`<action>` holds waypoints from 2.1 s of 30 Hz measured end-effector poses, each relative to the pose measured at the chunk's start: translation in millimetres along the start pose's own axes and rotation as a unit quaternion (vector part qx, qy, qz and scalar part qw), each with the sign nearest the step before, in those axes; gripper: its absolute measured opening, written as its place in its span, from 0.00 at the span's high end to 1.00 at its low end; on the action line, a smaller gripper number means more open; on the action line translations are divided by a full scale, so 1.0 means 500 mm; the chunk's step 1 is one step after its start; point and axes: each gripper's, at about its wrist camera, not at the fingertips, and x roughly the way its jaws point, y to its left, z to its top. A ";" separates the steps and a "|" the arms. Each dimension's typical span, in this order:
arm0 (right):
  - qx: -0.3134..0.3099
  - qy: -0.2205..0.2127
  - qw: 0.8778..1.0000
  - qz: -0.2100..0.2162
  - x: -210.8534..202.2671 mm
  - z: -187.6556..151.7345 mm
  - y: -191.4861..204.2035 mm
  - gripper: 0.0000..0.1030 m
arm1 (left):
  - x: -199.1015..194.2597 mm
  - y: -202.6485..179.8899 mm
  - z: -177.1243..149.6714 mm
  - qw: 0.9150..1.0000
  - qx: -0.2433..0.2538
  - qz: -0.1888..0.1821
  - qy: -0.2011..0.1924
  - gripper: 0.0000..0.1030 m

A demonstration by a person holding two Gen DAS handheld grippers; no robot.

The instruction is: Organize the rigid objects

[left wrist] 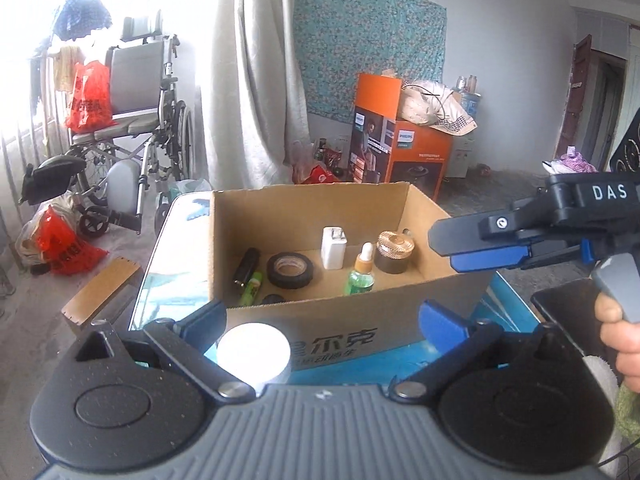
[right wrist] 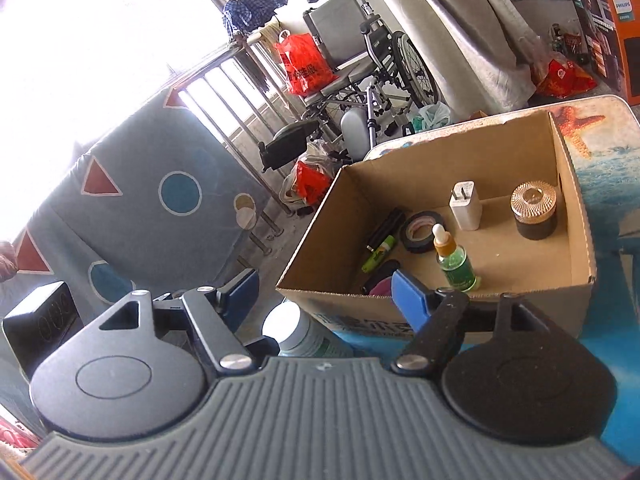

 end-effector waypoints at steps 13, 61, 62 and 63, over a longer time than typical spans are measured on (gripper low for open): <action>0.050 0.081 0.995 -0.013 0.230 -0.047 0.043 0.29 | 0.128 0.057 -0.087 0.997 -0.017 0.052 0.062 0.06; 0.108 0.070 0.990 -0.051 0.149 -0.076 -0.047 0.50 | 0.165 -0.072 -0.088 0.996 0.037 0.015 0.074 0.47; 0.109 0.066 0.991 -0.053 0.142 -0.077 -0.051 0.50 | 0.167 -0.080 -0.085 0.996 0.040 0.012 0.074 0.47; 0.110 0.063 0.991 -0.054 0.136 -0.078 -0.053 0.50 | 0.169 -0.086 -0.084 0.996 0.043 0.010 0.074 0.47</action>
